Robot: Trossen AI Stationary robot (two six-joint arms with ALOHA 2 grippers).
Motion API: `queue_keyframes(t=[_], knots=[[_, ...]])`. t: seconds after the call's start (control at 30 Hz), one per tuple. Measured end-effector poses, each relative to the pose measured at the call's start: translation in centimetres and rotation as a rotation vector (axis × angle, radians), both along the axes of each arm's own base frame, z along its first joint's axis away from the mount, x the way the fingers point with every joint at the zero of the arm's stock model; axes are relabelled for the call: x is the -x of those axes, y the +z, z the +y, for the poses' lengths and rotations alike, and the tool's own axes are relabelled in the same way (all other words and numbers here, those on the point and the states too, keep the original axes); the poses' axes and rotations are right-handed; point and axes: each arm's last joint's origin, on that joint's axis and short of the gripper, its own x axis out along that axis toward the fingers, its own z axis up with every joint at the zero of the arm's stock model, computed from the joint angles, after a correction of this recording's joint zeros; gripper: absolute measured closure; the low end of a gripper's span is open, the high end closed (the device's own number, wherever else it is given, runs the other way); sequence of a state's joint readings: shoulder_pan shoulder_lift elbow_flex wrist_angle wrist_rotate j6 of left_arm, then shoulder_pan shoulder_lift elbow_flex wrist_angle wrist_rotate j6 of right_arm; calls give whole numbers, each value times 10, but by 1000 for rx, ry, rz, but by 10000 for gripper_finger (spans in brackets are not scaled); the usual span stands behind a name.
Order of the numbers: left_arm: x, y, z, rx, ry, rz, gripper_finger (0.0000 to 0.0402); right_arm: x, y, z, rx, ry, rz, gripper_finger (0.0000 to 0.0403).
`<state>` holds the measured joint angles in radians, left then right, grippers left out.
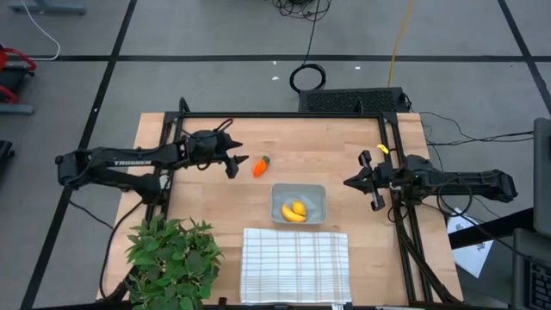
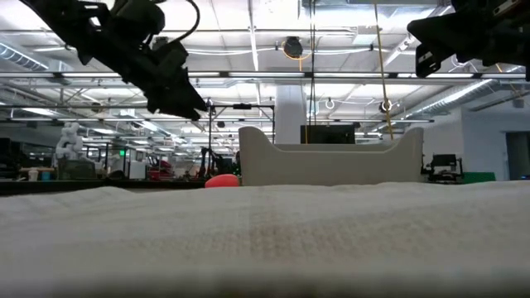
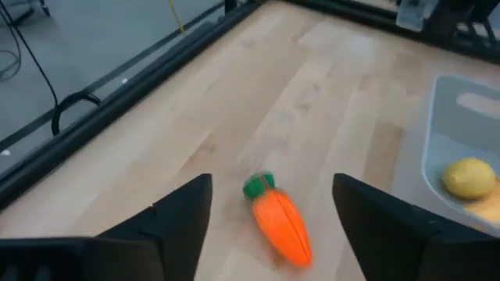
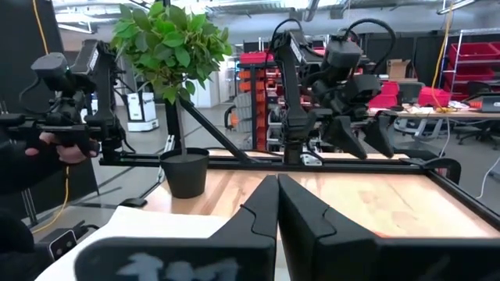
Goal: Pick and placing Produce into tupperware
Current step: Put the carrot into the gray bin
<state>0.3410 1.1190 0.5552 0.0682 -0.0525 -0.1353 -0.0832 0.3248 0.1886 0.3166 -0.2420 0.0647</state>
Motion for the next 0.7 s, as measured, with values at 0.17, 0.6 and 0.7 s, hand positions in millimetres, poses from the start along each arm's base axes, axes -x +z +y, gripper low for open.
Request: queue_keyframes(t=[0.17,0.6,0.7], knots=[[-17,-6,9,17,11,47,111,0,-1,0,-2,0,9,403],[-78,-17,31,129,11,356,110,0,-3,0,-9,0,35,403],[-86,-21,34,150,7,427,110,0,-4,0,-9,0,42,403]])
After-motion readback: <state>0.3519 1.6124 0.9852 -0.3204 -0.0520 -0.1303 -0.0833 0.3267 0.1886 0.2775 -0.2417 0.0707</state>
